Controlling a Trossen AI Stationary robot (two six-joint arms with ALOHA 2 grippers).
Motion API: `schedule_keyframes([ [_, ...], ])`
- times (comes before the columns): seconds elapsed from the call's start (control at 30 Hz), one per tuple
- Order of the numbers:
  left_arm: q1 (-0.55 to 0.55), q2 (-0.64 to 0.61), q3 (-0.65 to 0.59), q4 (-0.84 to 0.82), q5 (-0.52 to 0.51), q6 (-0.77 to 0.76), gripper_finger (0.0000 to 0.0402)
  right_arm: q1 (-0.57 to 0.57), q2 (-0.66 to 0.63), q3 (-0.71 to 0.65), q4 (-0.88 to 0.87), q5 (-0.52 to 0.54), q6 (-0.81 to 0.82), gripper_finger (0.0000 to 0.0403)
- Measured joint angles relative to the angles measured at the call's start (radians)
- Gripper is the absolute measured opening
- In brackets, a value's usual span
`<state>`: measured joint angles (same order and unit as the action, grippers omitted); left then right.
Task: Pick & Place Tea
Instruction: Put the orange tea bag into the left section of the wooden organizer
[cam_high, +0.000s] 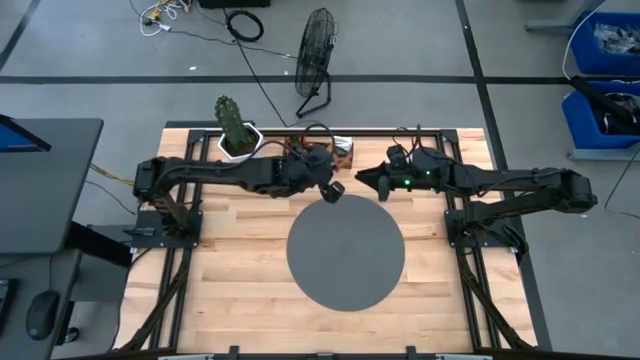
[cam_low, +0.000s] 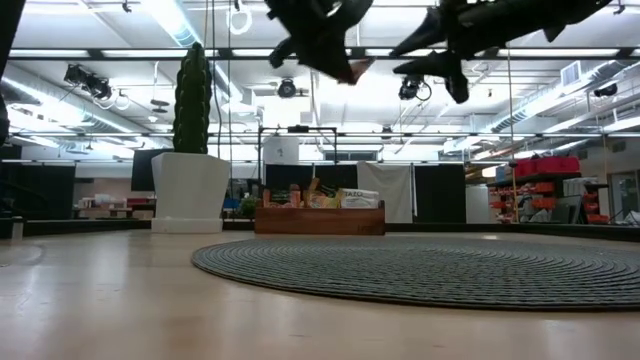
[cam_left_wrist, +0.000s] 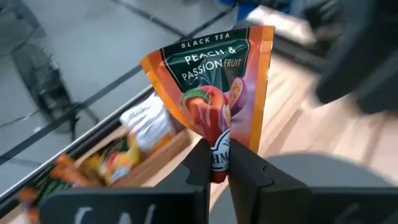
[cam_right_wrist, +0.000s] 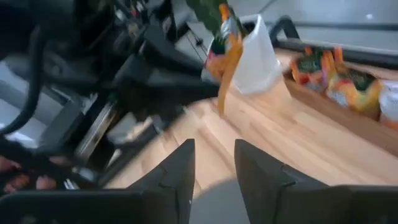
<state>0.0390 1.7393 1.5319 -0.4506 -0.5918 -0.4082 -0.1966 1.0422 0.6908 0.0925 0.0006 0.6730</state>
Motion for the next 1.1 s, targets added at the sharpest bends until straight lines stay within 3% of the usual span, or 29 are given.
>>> schedule_keyframes([
  [0.37,-0.022,-0.002,0.016,0.146,0.012,0.008,0.0038,-0.032,0.076,0.0,0.21,-0.009,0.014,0.0189],
  [0.57,-0.036,-0.002,0.016,0.149,0.012,0.008,0.0035,-0.032,0.08,0.0,0.242,0.015,0.003,0.0188],
  [0.73,-0.038,-0.002,0.016,0.148,0.011,0.008,0.0037,-0.032,0.08,0.0,0.247,0.018,0.003,0.0155],
  [1.0,-0.036,-0.002,0.016,0.148,0.008,0.01,0.0041,-0.031,0.08,0.0,0.265,0.017,-0.001,0.0022],
  [1.1,-0.036,-0.002,0.016,0.149,0.007,0.017,0.0042,-0.031,0.08,0.0,0.266,0.017,-0.003,0.001],
])
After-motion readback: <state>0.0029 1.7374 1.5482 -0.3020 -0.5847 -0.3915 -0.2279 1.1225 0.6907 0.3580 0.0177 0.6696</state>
